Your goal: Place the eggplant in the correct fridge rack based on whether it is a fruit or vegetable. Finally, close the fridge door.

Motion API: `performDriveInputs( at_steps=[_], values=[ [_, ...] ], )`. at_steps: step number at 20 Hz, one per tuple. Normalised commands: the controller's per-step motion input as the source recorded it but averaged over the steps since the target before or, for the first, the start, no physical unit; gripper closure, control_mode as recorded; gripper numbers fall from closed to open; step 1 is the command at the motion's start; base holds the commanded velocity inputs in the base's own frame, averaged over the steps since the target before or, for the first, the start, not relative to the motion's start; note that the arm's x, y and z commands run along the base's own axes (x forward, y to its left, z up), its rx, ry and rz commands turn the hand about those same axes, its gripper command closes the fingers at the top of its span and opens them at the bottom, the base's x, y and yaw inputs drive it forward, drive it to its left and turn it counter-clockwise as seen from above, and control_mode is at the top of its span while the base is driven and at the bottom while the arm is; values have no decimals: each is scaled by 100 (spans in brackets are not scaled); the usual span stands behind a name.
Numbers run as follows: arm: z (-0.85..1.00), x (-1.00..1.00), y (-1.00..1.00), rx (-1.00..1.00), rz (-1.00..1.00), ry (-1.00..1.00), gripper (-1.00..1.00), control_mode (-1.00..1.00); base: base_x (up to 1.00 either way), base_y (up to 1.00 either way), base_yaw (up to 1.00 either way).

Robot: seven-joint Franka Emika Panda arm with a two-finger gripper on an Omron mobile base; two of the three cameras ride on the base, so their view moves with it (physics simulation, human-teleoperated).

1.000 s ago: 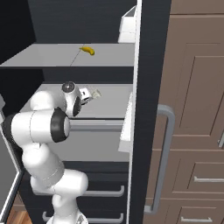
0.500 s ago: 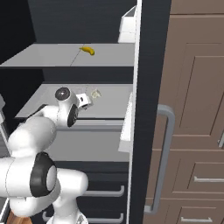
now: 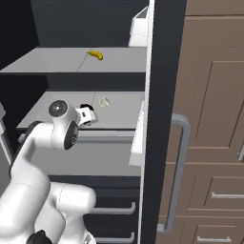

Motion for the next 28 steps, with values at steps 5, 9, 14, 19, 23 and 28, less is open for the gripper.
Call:
performDriveInputs(
  at_steps=[5,9,14,19,23,28],
  values=[
    [41,-45,-13,2,-8,3,-100,-100,0,0,0],
    [30,-50,0,0,-9,0,-100,-100,0,0,0],
    [35,-49,0,0,-6,0,-100,-100,0,0,0],
    [12,-30,-14,1,-2,0,-100,-100,0,0,0],
    [0,-31,-16,0,-2,0,-100,-100,0,0,0],
    [0,-35,-13,0,0,0,-100,100,-13,-2,0]
  ],
)
